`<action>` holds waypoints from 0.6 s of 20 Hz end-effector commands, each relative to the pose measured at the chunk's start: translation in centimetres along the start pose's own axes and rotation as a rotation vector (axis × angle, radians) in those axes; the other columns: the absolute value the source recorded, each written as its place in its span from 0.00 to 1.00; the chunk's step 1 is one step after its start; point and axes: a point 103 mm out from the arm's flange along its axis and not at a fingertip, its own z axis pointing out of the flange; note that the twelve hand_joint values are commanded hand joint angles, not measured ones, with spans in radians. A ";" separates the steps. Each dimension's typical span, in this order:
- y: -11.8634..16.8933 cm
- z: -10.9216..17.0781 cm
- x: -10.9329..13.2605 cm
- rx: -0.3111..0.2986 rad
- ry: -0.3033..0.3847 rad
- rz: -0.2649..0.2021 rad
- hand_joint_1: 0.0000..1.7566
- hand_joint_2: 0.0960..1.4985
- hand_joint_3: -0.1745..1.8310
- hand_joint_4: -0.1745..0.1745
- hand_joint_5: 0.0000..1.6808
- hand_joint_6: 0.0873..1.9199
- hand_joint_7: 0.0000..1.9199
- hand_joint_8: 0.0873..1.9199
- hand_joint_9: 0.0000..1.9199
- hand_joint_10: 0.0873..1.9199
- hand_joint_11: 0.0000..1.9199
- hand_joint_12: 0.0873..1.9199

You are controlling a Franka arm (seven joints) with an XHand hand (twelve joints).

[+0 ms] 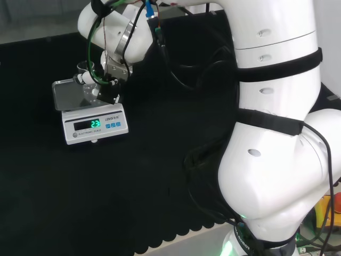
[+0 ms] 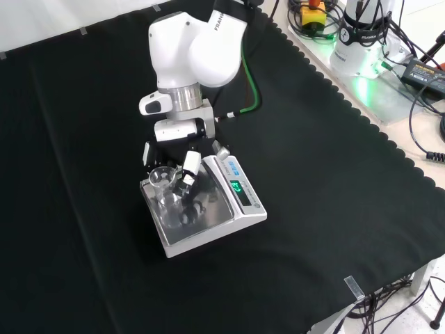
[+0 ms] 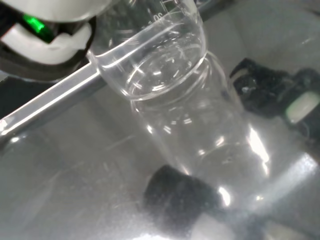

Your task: Put the beaker on the electronic balance.

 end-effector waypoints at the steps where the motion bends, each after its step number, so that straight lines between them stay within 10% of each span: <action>1: 0.1 0.2 -0.2 -0.001 -0.011 0.004 0.68 0.29 0.57 0.00 0.75 0.42 0.86 0.44 0.91 0.39 0.83 0.36; 12: 0.0 0.3 -0.2 -0.008 -0.019 0.006 0.68 0.29 0.57 0.00 0.75 0.42 0.86 0.44 0.91 0.39 0.83 0.37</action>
